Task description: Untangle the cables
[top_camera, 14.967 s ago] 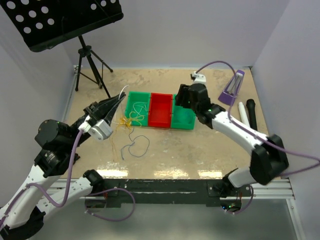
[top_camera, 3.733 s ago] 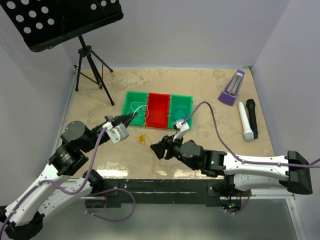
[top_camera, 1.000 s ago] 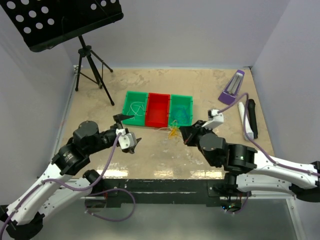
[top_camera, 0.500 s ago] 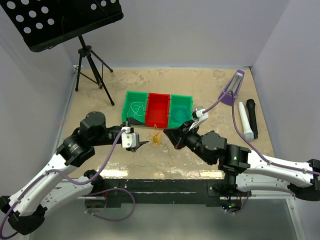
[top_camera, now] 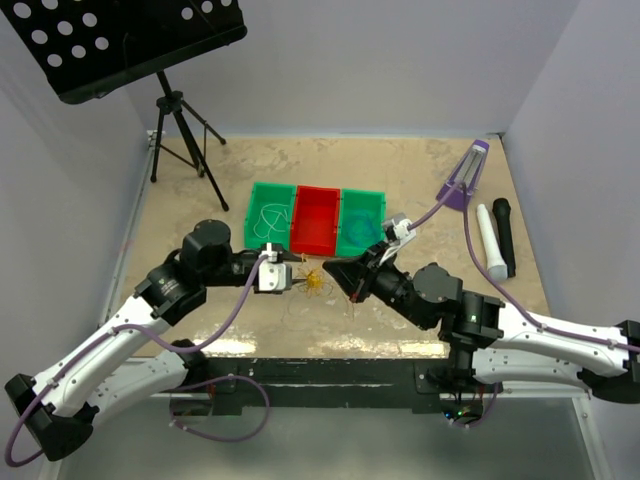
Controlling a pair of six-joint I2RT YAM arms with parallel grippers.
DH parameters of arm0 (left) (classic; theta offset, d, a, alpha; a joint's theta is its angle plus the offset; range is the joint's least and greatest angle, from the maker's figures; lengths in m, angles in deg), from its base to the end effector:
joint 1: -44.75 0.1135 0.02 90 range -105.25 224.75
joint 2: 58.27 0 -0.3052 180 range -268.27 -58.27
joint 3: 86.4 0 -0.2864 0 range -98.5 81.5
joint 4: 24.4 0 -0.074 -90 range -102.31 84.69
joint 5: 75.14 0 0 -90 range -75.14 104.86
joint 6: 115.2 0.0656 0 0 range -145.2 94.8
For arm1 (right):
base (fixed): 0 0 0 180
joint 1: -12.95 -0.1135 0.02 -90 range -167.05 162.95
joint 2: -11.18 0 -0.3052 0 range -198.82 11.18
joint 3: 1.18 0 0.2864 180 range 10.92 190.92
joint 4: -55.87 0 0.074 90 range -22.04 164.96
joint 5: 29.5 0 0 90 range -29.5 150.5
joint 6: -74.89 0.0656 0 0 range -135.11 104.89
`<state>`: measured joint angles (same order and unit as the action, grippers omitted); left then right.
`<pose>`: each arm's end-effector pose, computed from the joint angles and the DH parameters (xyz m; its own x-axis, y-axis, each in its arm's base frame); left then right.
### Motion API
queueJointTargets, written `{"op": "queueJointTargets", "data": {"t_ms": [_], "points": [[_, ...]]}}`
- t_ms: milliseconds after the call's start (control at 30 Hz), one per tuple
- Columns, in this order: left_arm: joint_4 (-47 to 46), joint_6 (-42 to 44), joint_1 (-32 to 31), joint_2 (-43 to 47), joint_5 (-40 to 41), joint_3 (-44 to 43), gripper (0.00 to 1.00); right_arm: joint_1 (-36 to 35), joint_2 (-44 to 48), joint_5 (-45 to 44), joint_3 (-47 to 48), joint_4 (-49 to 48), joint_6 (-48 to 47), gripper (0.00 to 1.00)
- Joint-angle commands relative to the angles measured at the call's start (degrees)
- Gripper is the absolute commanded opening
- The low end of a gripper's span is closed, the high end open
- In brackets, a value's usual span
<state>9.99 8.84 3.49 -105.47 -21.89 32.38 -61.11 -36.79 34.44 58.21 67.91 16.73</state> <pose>0.1313 -0.1674 0.3628 0.3150 0.3203 -0.8934 0.9337 0.0641 0.3522 0.0907 0.2126 0.3955 -0.3946 0.3441 -0.8520 -0.6298 0.5739 0.5235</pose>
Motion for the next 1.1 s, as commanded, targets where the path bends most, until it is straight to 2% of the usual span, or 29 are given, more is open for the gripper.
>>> {"op": "queueJointTargets", "data": {"t_ms": [0,200,233,300,333,500,567,600,667,700,1067], "points": [[-4.55,-1.17,0.12,0.00,-2.45,0.52,0.44,0.15,1.64,1.45,-0.97,-4.25,-0.99,0.00],[-6.04,-2.40,0.21,0.00,-3.15,0.52,0.43,0.06,2.62,1.81,-2.46,-7.50,-0.02,0.00],[-6.39,-2.58,0.21,0.00,-3.32,0.52,0.39,0.15,2.53,1.81,-2.72,-7.94,0.16,0.00],[-7.01,-3.63,0.21,0.00,-3.50,0.52,0.19,0.15,1.83,1.72,-3.25,-8.99,0.68,0.00],[-7.10,-4.15,0.21,0.00,-3.85,0.43,0.16,0.15,1.47,1.72,-3.69,-9.87,0.95,0.00],[-3.95,-4.95,0.21,0.00,-8.41,-1.50,0.24,0.06,-1.51,0.58,-3.87,-12.25,0.86,0.00],[-2.10,-4.60,0.21,0.00,-10.00,-2.11,0.24,0.15,-2.39,-0.04,-3.43,-12.34,0.34,0.00],[-1.31,-4.42,0.21,0.26,-10.61,-2.29,0.19,0.15,-2.57,-0.56,-3.17,-12.34,0.16,0.00],[-0.51,-4.60,0.21,0.35,-11.32,-2.38,0.03,0.15,-2.75,-1.96,-2.73,-12.08,-0.46,0.00],[-0.25,-4.60,0.21,0.53,-11.41,-2.47,0.00,0.15,-2.75,-2.84,-2.38,-11.64,-0.63,0.00],[-1.04,-4.16,0.21,1.41,-6.94,-1.85,0.00,0.15,-1.70,-3.55,-1.76,-9.88,-0.90,0.00]]}}
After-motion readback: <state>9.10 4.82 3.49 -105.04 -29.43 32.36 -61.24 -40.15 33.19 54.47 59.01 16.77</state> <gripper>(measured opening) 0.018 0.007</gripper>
